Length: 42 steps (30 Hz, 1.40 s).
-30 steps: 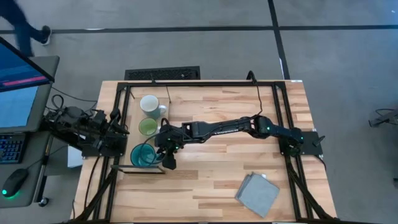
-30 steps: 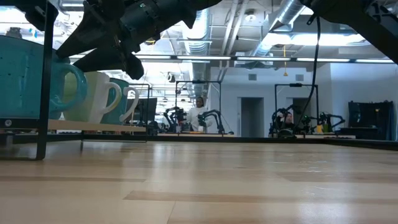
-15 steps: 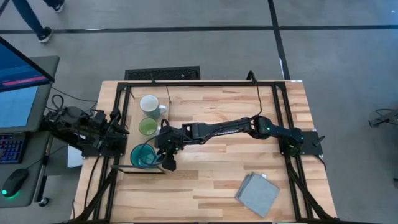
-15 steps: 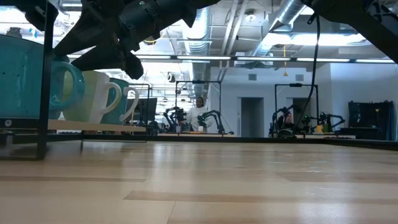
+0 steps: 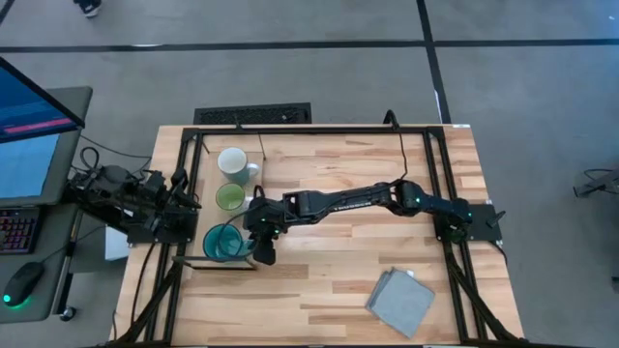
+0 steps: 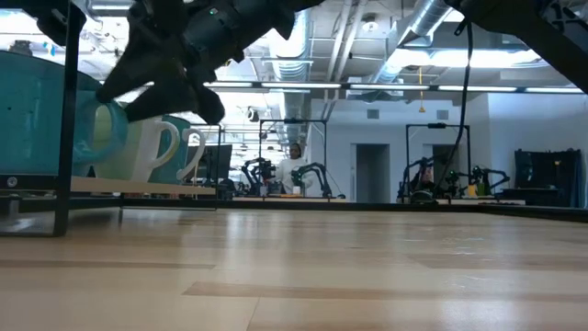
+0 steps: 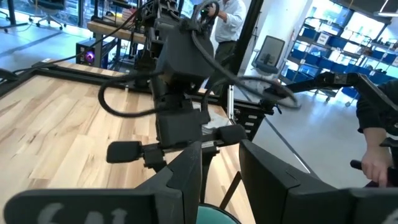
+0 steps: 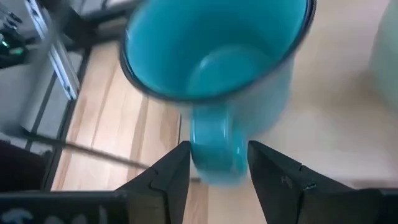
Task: Stack small to large cups/mugs on shelf
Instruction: Put the blue mug on the shelf, then return to Home Position
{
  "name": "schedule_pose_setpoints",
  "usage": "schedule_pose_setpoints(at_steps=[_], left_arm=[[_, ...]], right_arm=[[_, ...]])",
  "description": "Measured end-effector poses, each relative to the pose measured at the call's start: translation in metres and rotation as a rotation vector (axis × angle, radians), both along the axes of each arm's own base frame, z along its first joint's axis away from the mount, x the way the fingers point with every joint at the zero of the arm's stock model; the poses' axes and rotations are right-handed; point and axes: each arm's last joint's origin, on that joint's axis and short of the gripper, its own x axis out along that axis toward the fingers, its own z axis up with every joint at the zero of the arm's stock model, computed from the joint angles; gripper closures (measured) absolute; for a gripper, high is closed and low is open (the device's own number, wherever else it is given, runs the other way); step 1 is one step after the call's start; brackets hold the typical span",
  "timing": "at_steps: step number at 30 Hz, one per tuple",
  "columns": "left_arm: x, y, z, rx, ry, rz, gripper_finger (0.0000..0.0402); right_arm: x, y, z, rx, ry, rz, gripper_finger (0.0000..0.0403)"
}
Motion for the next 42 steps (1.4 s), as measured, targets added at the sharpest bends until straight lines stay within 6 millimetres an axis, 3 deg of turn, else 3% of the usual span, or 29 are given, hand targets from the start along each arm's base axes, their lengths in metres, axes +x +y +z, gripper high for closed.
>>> schedule_pose_setpoints(at_steps=[11,30,42], left_arm=[[0.0000,0.0000,0.0000,0.000,0.000,0.000,0.0304],[0.0000,0.0000,-0.0001,0.001,0.001,0.000,0.0304],[-0.0002,0.0001,-0.0021,-0.009,0.025,0.002,0.0304]], right_arm=[[-0.0051,0.0001,-0.0053,0.034,0.085,0.004,0.0221],[-0.0036,0.0079,-0.0035,0.051,0.055,0.027,0.0221],[-0.0077,0.0074,-0.0077,0.061,0.123,0.007,0.0221]])
